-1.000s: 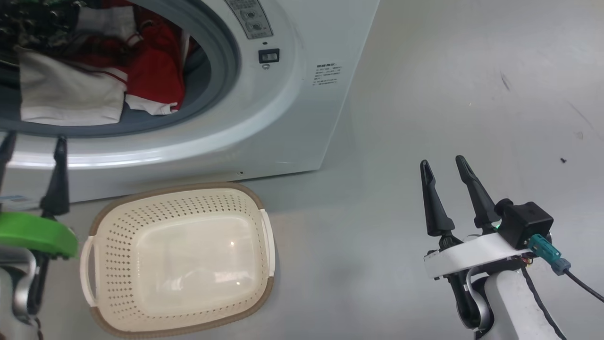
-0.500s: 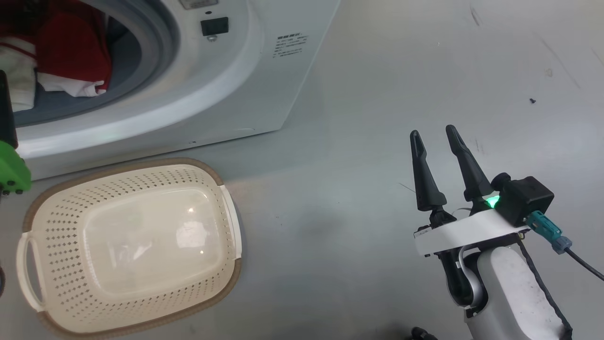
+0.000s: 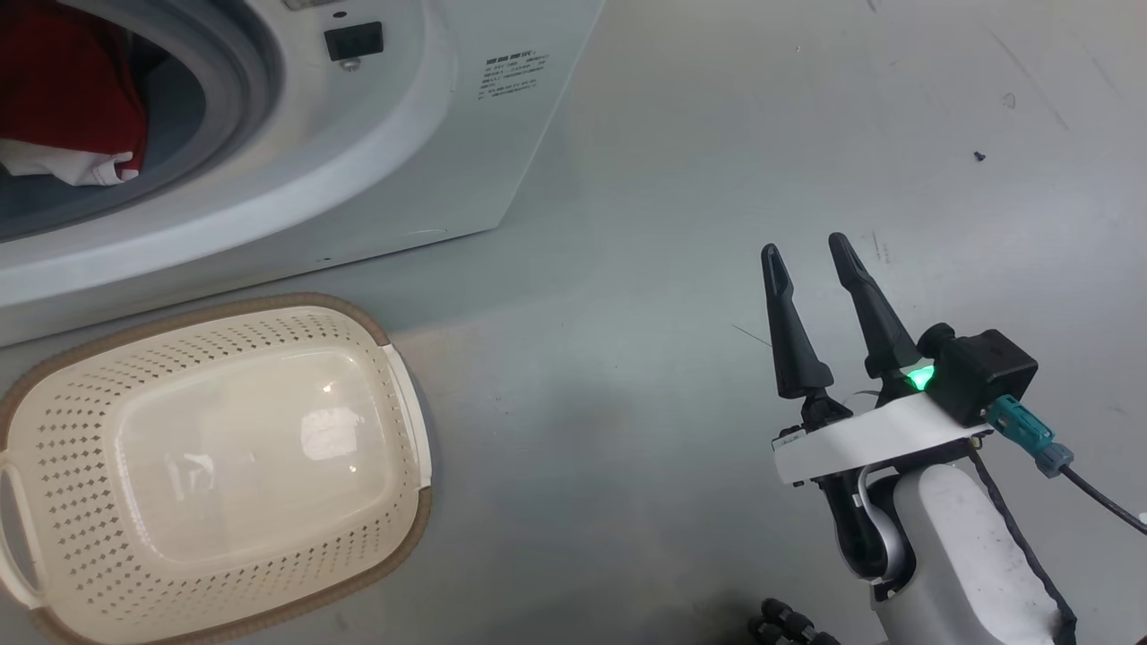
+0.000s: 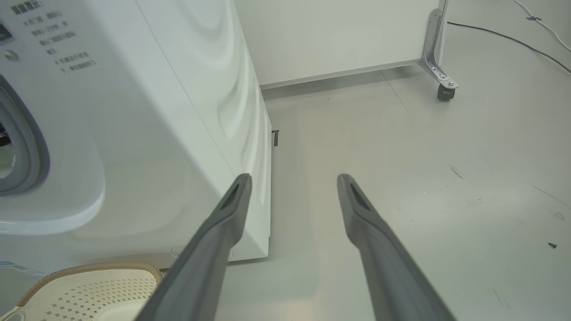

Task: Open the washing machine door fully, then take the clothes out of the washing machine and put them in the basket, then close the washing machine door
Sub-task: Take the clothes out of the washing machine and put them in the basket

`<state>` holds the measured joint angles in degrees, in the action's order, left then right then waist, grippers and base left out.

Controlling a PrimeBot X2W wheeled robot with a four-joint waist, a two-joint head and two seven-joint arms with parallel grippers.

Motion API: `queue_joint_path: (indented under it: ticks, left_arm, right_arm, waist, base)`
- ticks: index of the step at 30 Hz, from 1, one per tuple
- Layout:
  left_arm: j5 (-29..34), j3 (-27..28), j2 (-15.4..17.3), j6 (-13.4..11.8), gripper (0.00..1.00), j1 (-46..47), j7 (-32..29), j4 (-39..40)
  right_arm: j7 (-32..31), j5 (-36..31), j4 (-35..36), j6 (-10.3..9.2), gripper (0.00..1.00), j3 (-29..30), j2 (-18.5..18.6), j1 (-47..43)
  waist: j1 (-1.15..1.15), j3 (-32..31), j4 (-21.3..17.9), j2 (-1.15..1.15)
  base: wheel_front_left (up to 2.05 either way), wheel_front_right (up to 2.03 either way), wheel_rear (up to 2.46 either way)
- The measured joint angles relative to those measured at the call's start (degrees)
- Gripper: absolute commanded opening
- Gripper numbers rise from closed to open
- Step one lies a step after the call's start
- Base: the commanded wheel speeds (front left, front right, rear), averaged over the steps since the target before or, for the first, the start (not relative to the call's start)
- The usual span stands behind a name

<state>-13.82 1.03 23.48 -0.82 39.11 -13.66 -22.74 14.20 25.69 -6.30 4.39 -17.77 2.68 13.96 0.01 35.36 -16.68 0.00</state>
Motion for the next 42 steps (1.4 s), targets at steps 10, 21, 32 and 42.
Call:
queue_joint_path:
  ticks: [10,21,32,42]
  left_arm:
    - [3.75,-3.44,1.35,-0.16,1.00,4.89,-3.98,-4.59]
    - [4.83,-4.86,2.04,-0.46,1.00,9.27,-10.67,-10.25]
    - [4.25,-4.28,2.18,-0.73,1.00,14.51,-15.71,-13.80]
    - [4.22,-5.15,1.04,0.18,0.00,16.47,-17.55,-15.60]
  right_arm:
    - [0.00,0.12,-0.08,-0.51,1.00,-1.15,-0.01,0.91]
    - [0.00,0.62,-0.19,-0.59,1.00,-2.08,0.00,0.91]
    - [0.00,1.31,-0.16,-1.03,1.00,-2.24,-0.02,1.16]
    - [0.00,1.45,-0.16,-1.57,1.00,-2.21,-0.02,2.19]
  waist:
    - [0.00,0.17,-0.44,0.00]
    - [0.00,0.52,-0.80,0.00]
    - [0.00,1.48,-0.97,0.00]
    - [0.00,1.58,-0.83,0.00]
  base:
    - [0.00,0.00,0.00]
    - [0.00,0.00,0.00]
    - [0.00,0.00,0.00]
    - [0.00,0.00,0.00]
